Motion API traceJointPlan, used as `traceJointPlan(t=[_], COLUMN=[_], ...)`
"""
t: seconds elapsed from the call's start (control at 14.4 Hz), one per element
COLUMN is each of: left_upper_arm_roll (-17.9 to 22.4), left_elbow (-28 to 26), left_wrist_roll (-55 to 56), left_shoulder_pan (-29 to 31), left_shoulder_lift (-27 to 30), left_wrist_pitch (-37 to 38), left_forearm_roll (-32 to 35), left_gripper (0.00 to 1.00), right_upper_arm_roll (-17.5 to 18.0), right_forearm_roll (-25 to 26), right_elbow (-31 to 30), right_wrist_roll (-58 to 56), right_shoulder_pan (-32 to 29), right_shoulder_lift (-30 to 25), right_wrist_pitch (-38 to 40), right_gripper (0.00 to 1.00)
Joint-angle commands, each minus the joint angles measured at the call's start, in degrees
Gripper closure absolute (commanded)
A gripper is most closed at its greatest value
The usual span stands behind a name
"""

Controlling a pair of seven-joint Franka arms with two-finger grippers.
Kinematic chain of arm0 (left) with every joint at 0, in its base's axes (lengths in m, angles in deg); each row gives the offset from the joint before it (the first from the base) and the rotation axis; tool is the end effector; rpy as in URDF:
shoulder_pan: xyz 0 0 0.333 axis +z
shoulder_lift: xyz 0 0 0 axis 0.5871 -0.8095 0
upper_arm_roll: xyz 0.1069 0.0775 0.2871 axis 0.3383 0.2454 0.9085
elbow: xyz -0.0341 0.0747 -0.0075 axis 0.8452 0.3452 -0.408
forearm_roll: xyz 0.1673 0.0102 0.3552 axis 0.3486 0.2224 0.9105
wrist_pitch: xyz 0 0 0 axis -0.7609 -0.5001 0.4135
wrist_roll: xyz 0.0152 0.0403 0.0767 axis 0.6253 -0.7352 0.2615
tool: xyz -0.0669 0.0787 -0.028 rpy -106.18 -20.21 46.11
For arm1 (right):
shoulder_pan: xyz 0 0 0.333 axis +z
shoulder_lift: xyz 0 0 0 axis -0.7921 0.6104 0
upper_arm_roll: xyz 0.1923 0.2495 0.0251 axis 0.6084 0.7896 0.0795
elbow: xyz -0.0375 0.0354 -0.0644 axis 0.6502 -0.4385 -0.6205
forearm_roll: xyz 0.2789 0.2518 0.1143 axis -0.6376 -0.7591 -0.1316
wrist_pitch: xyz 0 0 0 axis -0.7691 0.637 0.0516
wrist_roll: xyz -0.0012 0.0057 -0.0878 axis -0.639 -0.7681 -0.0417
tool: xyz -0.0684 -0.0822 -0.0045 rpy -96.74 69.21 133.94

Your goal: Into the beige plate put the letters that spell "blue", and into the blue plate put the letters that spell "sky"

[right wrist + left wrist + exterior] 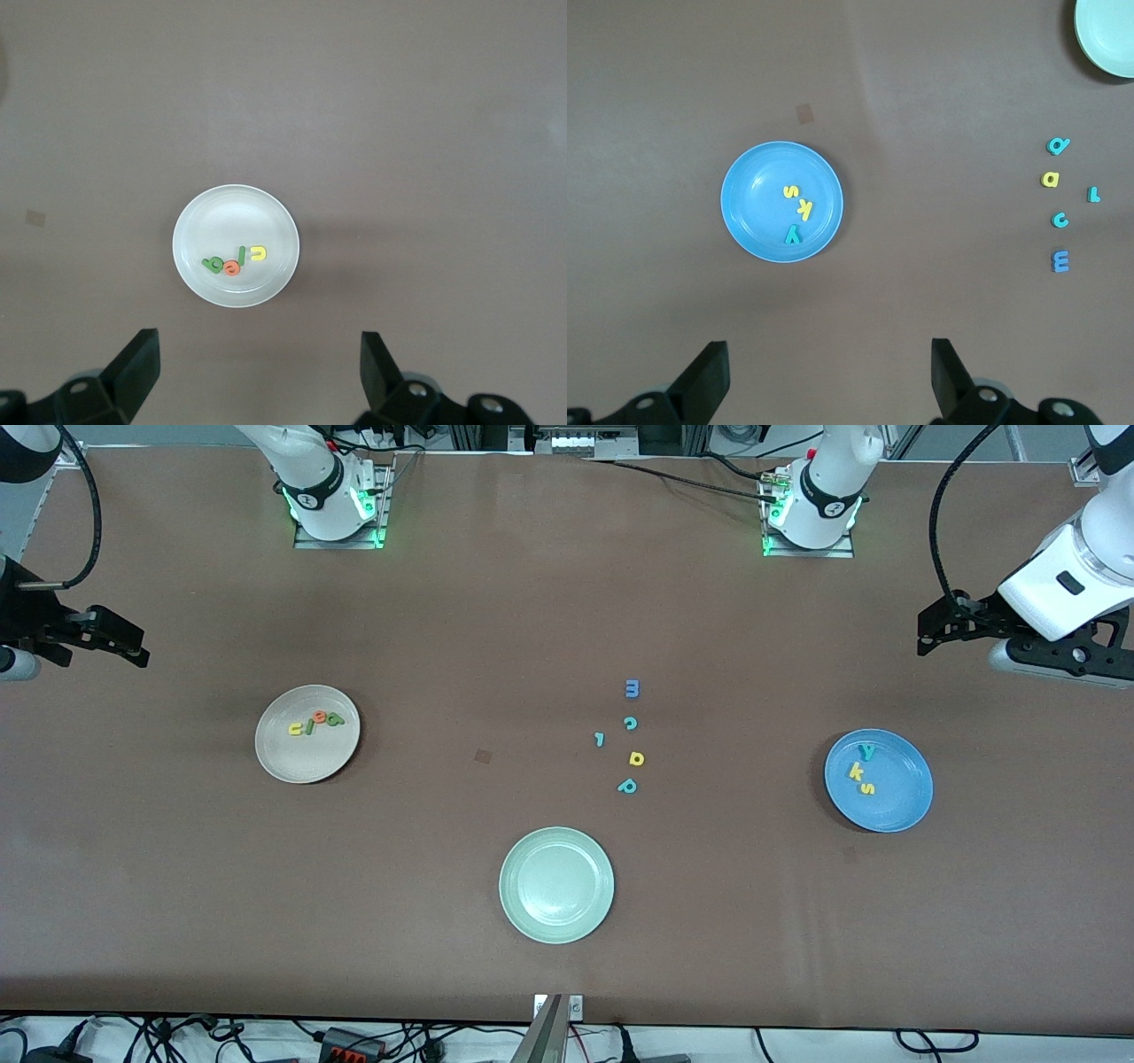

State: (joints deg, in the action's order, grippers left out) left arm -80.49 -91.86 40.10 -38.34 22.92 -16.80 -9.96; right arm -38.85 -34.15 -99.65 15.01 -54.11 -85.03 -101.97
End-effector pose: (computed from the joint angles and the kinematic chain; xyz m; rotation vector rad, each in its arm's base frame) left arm 0.5601 -0.0522 0.6033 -3.1294 0.2452 0.0660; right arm 0.5641 -0.0233 0.5827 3.1129 0.0214 0.0137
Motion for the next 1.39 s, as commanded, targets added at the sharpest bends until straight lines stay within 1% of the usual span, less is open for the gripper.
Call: traceJointPlan(t=[0.0, 0.21, 0.49, 0.69, 1.32], left_upper_arm_roll=[0.2, 0.2, 0.2, 0.2, 0.2], left_elbow=[1.8, 1.8, 1.8, 1.8, 1.8], left_wrist_roll=[-0.2, -0.1, 0.0, 0.4, 0.2], left_shoulder_pan=[-0.2, -0.2, -0.2, -0.2, -0.2], left_shoulder_lift=[-0.8, -0.8, -0.8, -0.8, -0.7], left_wrist_pitch=[1.4, 1.4, 1.4, 1.4, 1.5], left_forearm_roll=[-0.6, -0.6, -0.6, -0.6, -0.6], left_gripper=[0.0, 0.0, 0.0, 0.0, 0.0], right_upper_arm_roll=[0.0, 0.0, -0.1, 0.4, 0.4], right_forearm_roll=[-0.2, -0.2, 0.1, 0.1, 0.7], right_elbow=[-0.5, -0.5, -0.3, -0.3, -0.4], right_wrist_roll=[0.0, 0.0, -0.2, -0.2, -0.3], right_shoulder_pan=[-0.2, -0.2, -0.2, -2.2, -1.7], right_shoulder_lift=[-0.3, 0.6, 0.5, 0.6, 0.3], right_wrist_pitch=[-1.1, -2.6, -2.4, -2.6, -2.4], right_gripper=[0.0, 0.0, 0.0, 0.0, 0.0])
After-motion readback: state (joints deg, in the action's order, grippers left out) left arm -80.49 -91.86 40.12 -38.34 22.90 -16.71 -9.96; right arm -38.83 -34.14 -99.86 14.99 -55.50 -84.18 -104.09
